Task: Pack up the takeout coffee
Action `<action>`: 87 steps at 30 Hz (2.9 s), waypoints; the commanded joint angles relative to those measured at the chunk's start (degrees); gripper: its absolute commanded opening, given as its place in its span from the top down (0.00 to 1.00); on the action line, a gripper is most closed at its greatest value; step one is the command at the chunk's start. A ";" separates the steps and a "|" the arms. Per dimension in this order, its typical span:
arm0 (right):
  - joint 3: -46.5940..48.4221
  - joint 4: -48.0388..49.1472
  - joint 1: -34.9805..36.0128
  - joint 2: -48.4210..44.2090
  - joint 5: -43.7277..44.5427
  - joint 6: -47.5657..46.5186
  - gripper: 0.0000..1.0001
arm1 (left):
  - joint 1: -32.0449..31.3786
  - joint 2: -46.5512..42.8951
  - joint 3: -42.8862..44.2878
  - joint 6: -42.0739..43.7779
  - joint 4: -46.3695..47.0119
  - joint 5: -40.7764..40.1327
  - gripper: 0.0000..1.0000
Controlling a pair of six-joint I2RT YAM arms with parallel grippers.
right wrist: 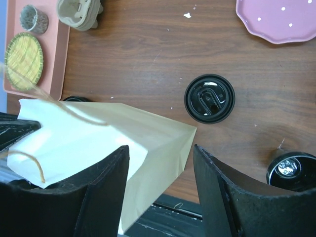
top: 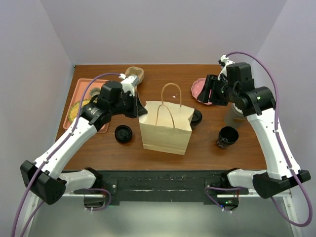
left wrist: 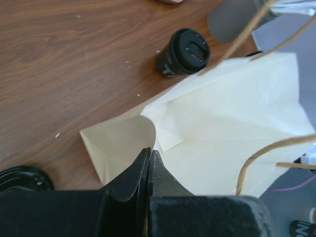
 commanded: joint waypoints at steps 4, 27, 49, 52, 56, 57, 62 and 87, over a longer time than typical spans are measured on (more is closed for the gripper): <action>0.43 -1.00 0.11 -2.52 0.26 -1.35 0.42 | 0.07 -0.24 -2.83 -1.10 8.65 8.03 1.00; -4.75 -1.96 0.02 -8.85 -7.91 -1.17 0.42 | 3.75 25.58 38.83 5.15 -16.42 -39.09 0.39; -11.52 -0.56 0.11 -10.53 -6.43 4.18 0.45 | 19.85 60.57 53.32 19.12 5.12 -14.73 0.48; -11.61 -0.47 0.02 -9.39 -5.90 4.27 0.45 | 19.85 62.07 53.77 18.95 5.65 -15.17 0.49; -11.52 0.41 0.03 -7.98 -6.07 4.62 0.45 | 19.85 62.78 52.45 19.12 7.06 -15.09 0.52; -11.44 0.41 0.11 -7.80 -5.99 4.62 0.46 | 19.85 62.95 52.28 19.30 7.41 -14.82 0.53; -11.44 0.41 0.02 -7.01 -5.46 4.18 0.46 | 19.76 63.22 51.49 19.47 7.85 -14.11 0.56; -12.31 0.59 0.02 -7.62 -5.46 4.36 0.46 | 18.62 64.18 46.83 20.88 8.20 -16.75 0.51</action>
